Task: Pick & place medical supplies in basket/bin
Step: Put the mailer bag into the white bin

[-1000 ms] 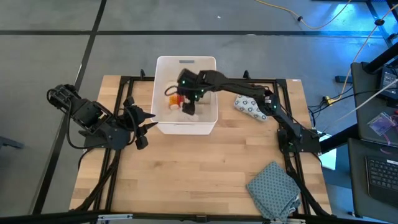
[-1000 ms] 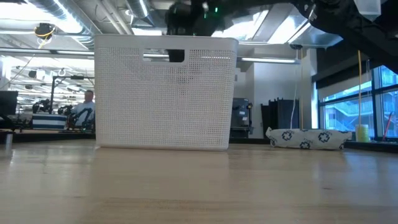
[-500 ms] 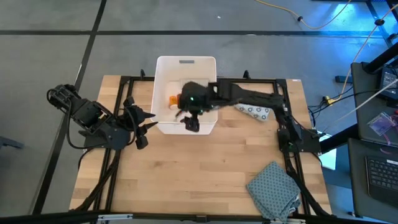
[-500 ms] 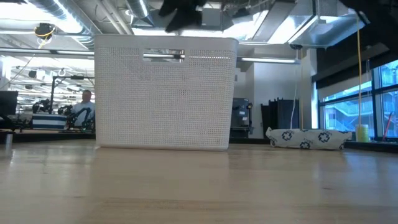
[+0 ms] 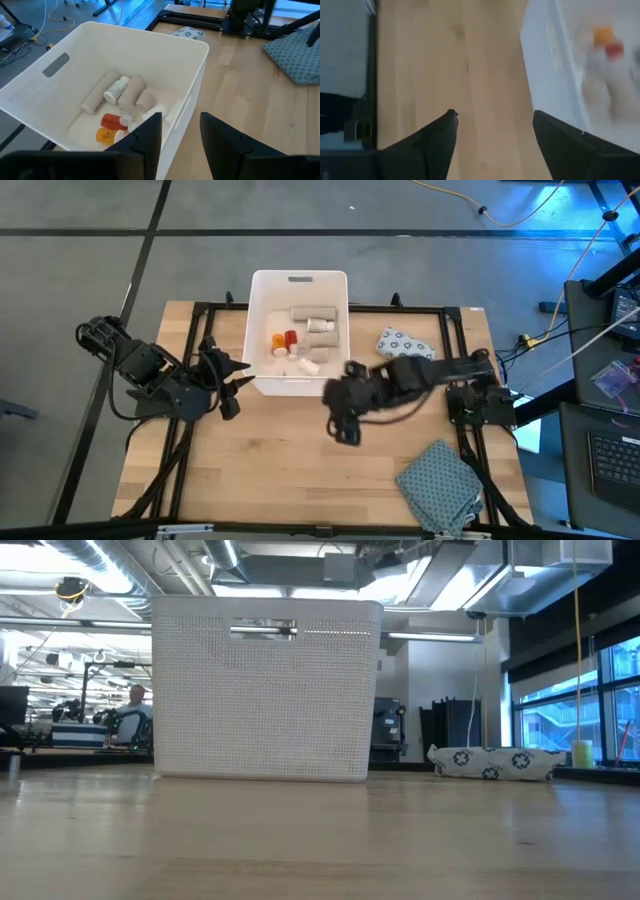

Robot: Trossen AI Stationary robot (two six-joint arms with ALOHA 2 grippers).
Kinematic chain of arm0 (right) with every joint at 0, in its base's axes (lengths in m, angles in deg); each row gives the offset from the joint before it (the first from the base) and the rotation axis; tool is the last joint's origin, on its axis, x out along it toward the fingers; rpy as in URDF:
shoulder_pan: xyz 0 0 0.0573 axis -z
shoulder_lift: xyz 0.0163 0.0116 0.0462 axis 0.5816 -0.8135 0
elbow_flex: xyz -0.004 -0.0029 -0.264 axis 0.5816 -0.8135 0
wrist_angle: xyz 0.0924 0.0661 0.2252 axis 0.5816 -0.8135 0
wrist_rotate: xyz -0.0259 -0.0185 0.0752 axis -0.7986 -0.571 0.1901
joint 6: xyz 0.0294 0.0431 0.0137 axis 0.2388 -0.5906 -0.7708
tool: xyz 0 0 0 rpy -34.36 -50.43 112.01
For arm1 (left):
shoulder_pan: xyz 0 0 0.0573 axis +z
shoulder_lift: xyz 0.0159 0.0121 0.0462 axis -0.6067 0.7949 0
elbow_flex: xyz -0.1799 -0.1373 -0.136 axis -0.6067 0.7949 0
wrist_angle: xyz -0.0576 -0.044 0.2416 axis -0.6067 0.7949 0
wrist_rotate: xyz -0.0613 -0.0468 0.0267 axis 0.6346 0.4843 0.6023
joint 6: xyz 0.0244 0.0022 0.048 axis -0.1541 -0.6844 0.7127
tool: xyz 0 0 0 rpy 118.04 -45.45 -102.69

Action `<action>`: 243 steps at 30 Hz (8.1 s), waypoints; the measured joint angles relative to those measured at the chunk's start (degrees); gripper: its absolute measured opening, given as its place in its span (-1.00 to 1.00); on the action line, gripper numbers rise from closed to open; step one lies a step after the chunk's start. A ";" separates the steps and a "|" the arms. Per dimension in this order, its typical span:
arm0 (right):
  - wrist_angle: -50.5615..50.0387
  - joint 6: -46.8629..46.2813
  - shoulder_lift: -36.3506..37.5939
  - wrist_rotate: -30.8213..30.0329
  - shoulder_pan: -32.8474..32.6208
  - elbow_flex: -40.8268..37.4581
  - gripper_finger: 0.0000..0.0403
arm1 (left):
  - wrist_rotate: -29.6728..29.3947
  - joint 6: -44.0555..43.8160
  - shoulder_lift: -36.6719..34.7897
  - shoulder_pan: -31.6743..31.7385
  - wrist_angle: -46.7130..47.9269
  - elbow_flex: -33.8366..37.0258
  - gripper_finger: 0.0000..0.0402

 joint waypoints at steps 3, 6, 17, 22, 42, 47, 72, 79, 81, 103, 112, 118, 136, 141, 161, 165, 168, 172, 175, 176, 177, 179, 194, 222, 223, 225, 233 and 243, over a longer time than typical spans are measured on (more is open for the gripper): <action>-8.38 -9.25 0.02 -3.08 -4.15 -0.04 0.26 | -0.10 -0.02 0.67 0.00 -0.23 0.00 -0.37; -10.27 -16.47 0.37 -4.41 -8.11 -1.00 0.22 | -0.12 -0.01 1.47 0.00 -0.27 0.00 -0.37; -10.72 -33.62 8.21 -15.74 -16.44 -6.24 -0.32 | 2.24 -1.53 2.69 -0.02 -0.80 0.02 -0.37; -10.48 -38.79 12.14 -25.56 -14.12 -15.08 -0.89 | 2.56 -1.53 2.72 -0.02 -0.80 0.02 -0.37; 12.27 -9.30 24.10 -11.63 43.17 -58.24 -0.99 | -9.53 5.94 2.58 -0.02 -0.73 0.02 -0.37; 27.81 -1.40 23.90 -7.18 51.96 -66.53 -1.00 | -15.78 8.41 2.56 0.00 -0.73 0.02 -0.37; 36.60 -9.83 23.64 -2.82 44.60 -84.94 -1.00 | -15.15 9.17 2.54 0.00 -0.79 0.02 -0.37; 37.01 -22.96 23.60 -2.11 29.11 -84.96 -1.00 | -4.20 7.56 3.47 -0.02 -0.86 0.02 -0.37; 38.12 -27.67 23.57 -2.27 24.26 -85.00 -1.00 | -1.75 7.56 4.53 -0.03 -1.57 0.02 -0.37; 63.63 -59.59 14.79 -11.07 -5.46 -84.01 -1.00 | 7.42 6.19 26.43 -4.48 -21.23 0.07 -0.37; 66.69 -53.02 4.20 -12.33 -5.83 -71.50 -1.00 | 12.89 7.57 34.25 -3.60 -24.44 0.07 -0.37; 61.41 -47.43 1.39 -12.55 -5.57 -64.52 -1.00 | 18.20 7.64 38.94 -1.97 -24.35 0.07 -0.37; 26.01 -38.23 2.49 -1.43 -4.45 -46.91 -0.81 | 17.10 3.02 45.93 -1.46 -25.83 0.02 -0.60; 11.66 -40.79 2.49 -1.45 -4.14 -42.24 -0.52 | 14.15 3.08 45.93 -1.64 -26.58 0.00 -0.75; 15.37 -74.18 8.66 -22.81 -29.66 -38.99 -0.32 | 18.15 15.80 46.87 4.59 -39.05 0.07 -0.99; 23.52 -65.23 5.66 -34.03 -32.88 -38.99 -0.32 | 24.88 17.90 46.87 7.93 -39.40 0.04 -0.99; 27.17 -59.14 2.67 -35.26 -33.61 -38.99 -0.32 | 29.12 18.07 46.87 10.18 -39.39 0.04 -0.99; 29.18 -58.41 -1.18 -33.76 -33.36 -39.06 -0.32 | 31.84 15.31 47.16 12.18 -39.08 0.02 -0.99; 29.56 -59.28 -3.57 -31.15 -32.90 -39.06 -0.26 | 33.39 13.15 48.11 12.92 -38.98 0.00 -0.99; 29.69 -59.29 -4.36 -31.09 -32.75 -39.06 -0.21 | 33.98 12.57 48.49 13.04 -38.76 0.00 -0.99; 29.61 -59.24 -5.19 -31.12 -32.59 -39.06 -0.15 | 34.70 11.96 48.94 13.18 -38.30 0.04 -0.99; 29.61 -58.04 -6.85 -31.27 -32.16 -39.06 0.00 | 36.54 10.46 50.00 13.35 -39.05 -0.11 -0.99; 29.43 -45.57 -16.17 -23.20 -28.75 -39.08 0.72 | 49.17 -1.66 52.70 13.51 -40.40 -0.34 -0.99; 22.17 -46.21 -13.78 -17.22 -25.51 -39.04 0.59 | 46.85 -3.14 44.53 12.28 -41.21 0.20 -0.99; 21.81 -47.72 -13.00 -16.73 -25.76 -39.04 0.59 | 46.27 -2.89 43.93 12.26 -38.99 0.20 -0.99; 21.65 -51.92 -11.44 -14.78 -26.16 -39.04 0.59 | 45.86 -2.93 43.01 12.14 -34.97 0.20 -0.99; 30.52 -72.52 -7.85 -12.76 -28.01 -39.01 0.59 | 39.42 -4.28 43.65 8.86 -24.20 0.20 -0.99; 31.75 -75.28 -5.34 -9.43 -27.33 -40.81 0.59 | 38.05 -3.89 44.03 7.19 -24.64 0.17 -0.99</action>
